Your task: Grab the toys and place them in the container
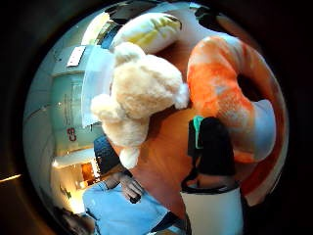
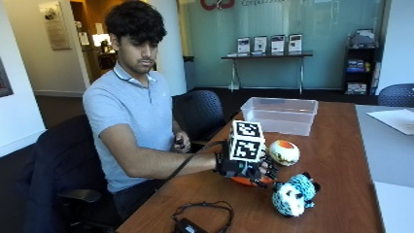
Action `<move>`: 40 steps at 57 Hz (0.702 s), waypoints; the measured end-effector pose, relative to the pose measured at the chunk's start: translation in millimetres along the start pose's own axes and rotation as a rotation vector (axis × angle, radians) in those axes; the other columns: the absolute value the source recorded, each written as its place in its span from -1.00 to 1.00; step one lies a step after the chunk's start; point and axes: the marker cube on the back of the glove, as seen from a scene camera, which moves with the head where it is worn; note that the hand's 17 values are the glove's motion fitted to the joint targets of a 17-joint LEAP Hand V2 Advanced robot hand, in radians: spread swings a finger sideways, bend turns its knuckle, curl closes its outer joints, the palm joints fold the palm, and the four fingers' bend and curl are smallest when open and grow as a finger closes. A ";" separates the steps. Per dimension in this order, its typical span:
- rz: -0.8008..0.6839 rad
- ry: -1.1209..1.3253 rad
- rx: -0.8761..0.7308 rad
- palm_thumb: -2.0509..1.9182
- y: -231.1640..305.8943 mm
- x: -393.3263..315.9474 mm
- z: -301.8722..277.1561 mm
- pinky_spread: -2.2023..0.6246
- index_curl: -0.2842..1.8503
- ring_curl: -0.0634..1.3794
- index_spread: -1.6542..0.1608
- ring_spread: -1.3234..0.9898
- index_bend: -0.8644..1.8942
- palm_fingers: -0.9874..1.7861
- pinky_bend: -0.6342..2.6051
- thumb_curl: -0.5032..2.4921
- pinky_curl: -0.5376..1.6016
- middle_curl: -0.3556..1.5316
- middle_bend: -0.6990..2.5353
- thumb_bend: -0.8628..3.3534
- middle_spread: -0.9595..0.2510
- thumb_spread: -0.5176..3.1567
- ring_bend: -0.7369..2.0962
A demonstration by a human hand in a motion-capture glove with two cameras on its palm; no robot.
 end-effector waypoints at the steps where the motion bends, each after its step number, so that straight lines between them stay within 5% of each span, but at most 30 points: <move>1: -0.001 -0.004 -0.002 0.07 -0.2 0.0 0.3 0.55 -0.70 -0.93 0.68 0.13 -0.24 -0.18 -0.21 -0.66 -0.39 -0.61 -0.50 -0.55 0.58 -0.47 -0.41; 11: -0.018 -0.043 -0.016 0.06 -2.4 -2.3 6.2 0.52 -0.61 -0.87 0.54 0.11 -0.24 -0.24 0.01 -0.64 -0.25 -0.55 -0.47 -0.54 0.58 -0.07 -0.35; 25: -0.017 -0.005 0.120 0.07 -7.8 -7.0 19.0 0.45 -0.57 -0.77 0.48 0.10 -0.28 -0.28 0.15 -0.58 -0.19 -0.48 -0.46 -0.51 0.58 0.14 -0.29; 40: -0.096 -0.252 0.385 0.27 5.1 -21.2 -28.4 0.33 -0.65 -0.51 0.49 0.02 -0.33 0.08 0.22 -0.46 -0.15 -0.38 -0.37 -0.36 0.58 0.18 0.13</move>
